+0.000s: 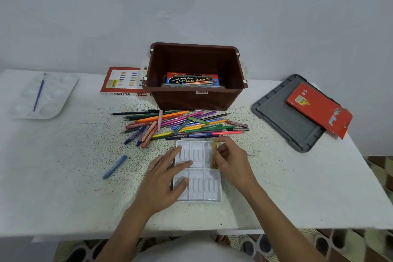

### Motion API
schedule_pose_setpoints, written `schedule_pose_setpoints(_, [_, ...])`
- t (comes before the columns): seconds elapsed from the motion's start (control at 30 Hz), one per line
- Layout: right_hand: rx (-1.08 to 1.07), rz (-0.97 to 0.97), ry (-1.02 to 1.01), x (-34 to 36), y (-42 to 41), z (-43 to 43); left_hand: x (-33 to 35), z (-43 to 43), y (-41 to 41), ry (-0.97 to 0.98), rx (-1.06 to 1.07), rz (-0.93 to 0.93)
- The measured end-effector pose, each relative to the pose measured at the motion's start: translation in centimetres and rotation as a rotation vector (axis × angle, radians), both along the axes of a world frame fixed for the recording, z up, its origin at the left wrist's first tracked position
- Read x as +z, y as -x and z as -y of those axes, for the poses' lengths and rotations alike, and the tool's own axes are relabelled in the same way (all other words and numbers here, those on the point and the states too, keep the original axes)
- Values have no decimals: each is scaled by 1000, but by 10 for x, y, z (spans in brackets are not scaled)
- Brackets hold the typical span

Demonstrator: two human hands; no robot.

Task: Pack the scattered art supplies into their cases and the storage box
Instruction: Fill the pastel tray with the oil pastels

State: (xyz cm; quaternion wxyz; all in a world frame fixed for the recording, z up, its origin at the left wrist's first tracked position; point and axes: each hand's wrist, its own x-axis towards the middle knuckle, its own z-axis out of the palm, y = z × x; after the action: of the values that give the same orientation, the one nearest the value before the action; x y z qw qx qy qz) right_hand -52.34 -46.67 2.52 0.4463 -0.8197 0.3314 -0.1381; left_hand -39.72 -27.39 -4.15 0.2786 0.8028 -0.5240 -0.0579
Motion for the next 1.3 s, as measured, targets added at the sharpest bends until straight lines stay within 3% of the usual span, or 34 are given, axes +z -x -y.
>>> schedule_pose_setpoints(0.43, [53, -55, 98, -20, -6, 12, 1, 1, 0, 7, 2, -7])
schedule_pose_setpoints(0.8, [118, -134, 561, -41, 2, -1, 4, 1, 1, -2, 11, -1])
schedule_pose_setpoints(1.1, [44, 9, 435, -17, -2, 28, 4, 1, 0, 11, 6, -32])
schedule_pose_setpoints(1.3, [-32, -206, 673, -12, -12, 79, 4, 0, 1, 17, 3, -38])
